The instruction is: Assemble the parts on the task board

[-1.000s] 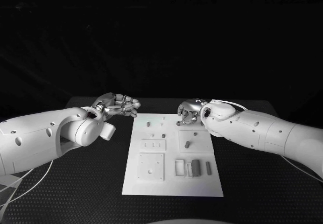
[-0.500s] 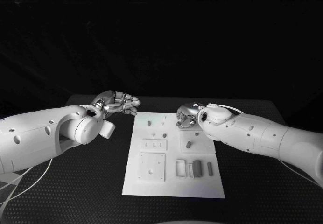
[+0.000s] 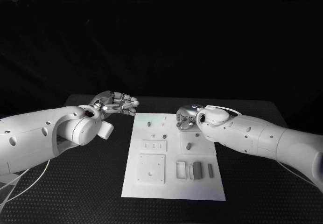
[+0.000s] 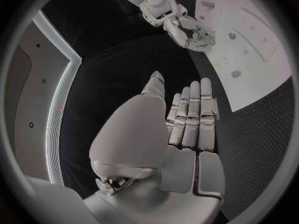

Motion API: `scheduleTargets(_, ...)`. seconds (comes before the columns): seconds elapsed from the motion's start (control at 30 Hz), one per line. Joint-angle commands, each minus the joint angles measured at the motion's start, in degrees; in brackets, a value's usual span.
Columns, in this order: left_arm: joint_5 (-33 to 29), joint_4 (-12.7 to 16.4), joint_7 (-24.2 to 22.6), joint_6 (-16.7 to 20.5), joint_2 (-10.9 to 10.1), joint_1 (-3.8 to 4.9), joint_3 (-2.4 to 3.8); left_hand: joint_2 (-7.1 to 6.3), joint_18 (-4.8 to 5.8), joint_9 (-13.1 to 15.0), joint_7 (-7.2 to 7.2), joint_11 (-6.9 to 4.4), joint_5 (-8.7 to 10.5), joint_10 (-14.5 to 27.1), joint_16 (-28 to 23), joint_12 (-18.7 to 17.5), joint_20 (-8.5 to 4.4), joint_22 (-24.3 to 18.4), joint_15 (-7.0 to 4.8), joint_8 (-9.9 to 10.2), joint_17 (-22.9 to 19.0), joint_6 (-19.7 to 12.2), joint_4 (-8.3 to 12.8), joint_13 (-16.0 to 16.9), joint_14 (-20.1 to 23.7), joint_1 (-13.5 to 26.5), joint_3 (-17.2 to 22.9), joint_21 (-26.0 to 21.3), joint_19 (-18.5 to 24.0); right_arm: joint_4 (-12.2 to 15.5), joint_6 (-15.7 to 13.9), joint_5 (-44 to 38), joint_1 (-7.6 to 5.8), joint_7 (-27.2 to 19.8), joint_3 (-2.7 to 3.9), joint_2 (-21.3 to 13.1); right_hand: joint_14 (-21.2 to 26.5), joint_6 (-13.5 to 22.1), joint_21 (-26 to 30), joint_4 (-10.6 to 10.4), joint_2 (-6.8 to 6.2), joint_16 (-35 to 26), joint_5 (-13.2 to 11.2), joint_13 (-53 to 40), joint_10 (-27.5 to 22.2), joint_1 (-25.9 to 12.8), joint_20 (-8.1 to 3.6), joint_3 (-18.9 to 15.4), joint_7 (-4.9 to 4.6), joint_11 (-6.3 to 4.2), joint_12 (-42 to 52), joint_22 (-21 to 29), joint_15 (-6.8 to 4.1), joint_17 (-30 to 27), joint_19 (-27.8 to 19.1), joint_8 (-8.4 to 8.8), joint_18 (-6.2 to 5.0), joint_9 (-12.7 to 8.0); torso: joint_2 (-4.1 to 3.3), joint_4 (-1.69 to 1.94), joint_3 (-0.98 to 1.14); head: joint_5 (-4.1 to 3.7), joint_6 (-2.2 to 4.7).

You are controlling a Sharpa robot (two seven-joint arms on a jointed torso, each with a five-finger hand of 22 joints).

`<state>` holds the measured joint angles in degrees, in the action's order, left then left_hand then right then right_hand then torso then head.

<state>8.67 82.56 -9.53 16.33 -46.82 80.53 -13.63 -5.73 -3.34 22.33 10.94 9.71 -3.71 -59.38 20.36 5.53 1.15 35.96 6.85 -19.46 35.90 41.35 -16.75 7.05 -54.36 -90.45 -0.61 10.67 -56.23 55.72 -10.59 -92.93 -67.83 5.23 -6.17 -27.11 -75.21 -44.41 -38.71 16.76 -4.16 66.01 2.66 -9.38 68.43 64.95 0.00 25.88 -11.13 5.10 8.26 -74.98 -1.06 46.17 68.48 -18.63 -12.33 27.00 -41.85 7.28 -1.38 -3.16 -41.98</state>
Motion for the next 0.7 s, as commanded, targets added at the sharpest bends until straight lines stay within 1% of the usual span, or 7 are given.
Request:
scheduleTargets(0.03,0.2,0.2,-0.1,-0.1,0.0,0.18,0.06,0.03,-0.64,-0.1,1.72,0.13,0.25,-0.3,-0.4,-0.1,0.1,0.0,0.16,0.3,0.1,0.5,0.0,0.1,0.3,0.6,-0.4,-0.4,0.1,0.1,0.9,-1.0,0.17,0.3,-0.1,0.1,0.1,-0.5,-0.5,0.0,-0.2,0.4,0.1,0.0,0.6,-0.2,-0.31,0.4,0.14,-0.05,-0.1,-1.4,-0.35,0.0,-0.3,0.0,-2.67,0.1,-0.31,0.1,-0.03,-0.08,0.14)
scheduleTargets(0.2,0.2,0.2,0.1,-0.2,-0.1,0.21,0.05,0.02,-0.64,-0.1,1.72,0.15,0.26,-0.3,-0.4,-0.1,0.1,0.0,0.16,0.3,0.1,0.5,0.0,0.1,0.4,0.7,-0.4,-0.4,0.1,0.6,1.6,-0.2,0.16,0.0,-0.1,0.0,0.2,-0.8,-0.7,-0.1,-0.08,0.6,0.1,-0.2,0.8,-0.4,-0.31,0.5,0.24,-0.13,-0.1,-1.4,-0.43,0.0,-0.4,-0.07,-2.67,0.1,-0.39,0.15,-0.01,-0.02,0.17)
scheduleTargets(0.4,0.2,0.3,0.1,-0.2,-0.1,0.4,0.05,0.01,-0.64,-0.1,1.72,0.16,0.28,-0.3,-0.5,-0.2,0.11,0.0,0.17,0.3,0.2,0.5,0.0,0.1,0.4,0.7,-0.4,-0.5,0.2,0.0,2.1,-0.1,0.17,-0.2,-0.1,0.3,0.1,-1.3,-1.2,-0.1,0.18,1.1,0.1,-0.6,1.3,-0.7,-0.39,0.6,0.44,-0.32,0.0,-1.4,-0.61,-0.1,-0.4,-0.21,-2.67,0.2,-0.78,0.11,0.03,0.03,0.58)
scheduleTargets(0.5,0.3,0.3,0.1,-0.3,-0.1,0.47,0.05,0.01,-0.64,-0.1,1.72,0.17,0.29,-0.3,-0.5,-0.2,0.11,0.0,0.17,0.3,0.2,0.5,0.0,0.1,0.4,0.7,-0.4,-0.5,0.2,-0.4,2.4,-0.1,0.23,-0.3,-0.1,0.4,0.1,-2.0,-1.6,-0.1,0.45,1.4,0.1,-0.8,1.5,-0.8,-0.46,0.8,0.64,-0.42,0.0,-1.4,-0.71,-0.1,-0.4,-0.46,-2.67,0.3,-0.9,0.12,0.06,0.01,0.62)
scheduleTargets(0.6,0.3,0.3,0.2,-0.4,-0.2,0.62,0.05,0.01,-0.64,-0.1,1.72,0.17,0.29,-0.3,-0.5,-0.2,0.11,0.0,0.17,0.3,0.2,0.5,0.0,0.1,0.4,0.7,-0.4,-0.5,0.2,-0.5,3.2,-0.1,0.31,-0.3,-0.1,0.5,0.2,-2.4,-1.8,0.0,0.84,1.6,0.1,-1.0,1.6,-0.7,-0.51,1.1,0.79,-0.51,0.0,-1.3,-0.78,-0.2,-0.5,-0.62,-2.67,0.3,-0.97,0.13,0.03,-0.02,0.66)
scheduleTargets(0.7,0.3,0.4,0.2,-0.7,-0.2,0.68,0.05,0.01,-0.64,-0.1,1.72,0.17,0.3,-0.3,-0.5,-0.2,0.12,0.0,0.18,0.3,0.2,0.5,0.0,0.1,0.4,0.7,-0.4,-0.5,0.2,-0.5,3.4,-0.1,0.39,-0.5,-0.1,0.6,0.2,-2.7,-1.9,0.0,1.22,1.7,0.1,-1.1,1.6,-0.4,-0.54,1.6,0.85,-0.54,-0.1,-1.3,-0.82,-0.2,-0.6,-0.63,-2.67,0.3,-1.06,0.13,0.02,-0.02,0.6)
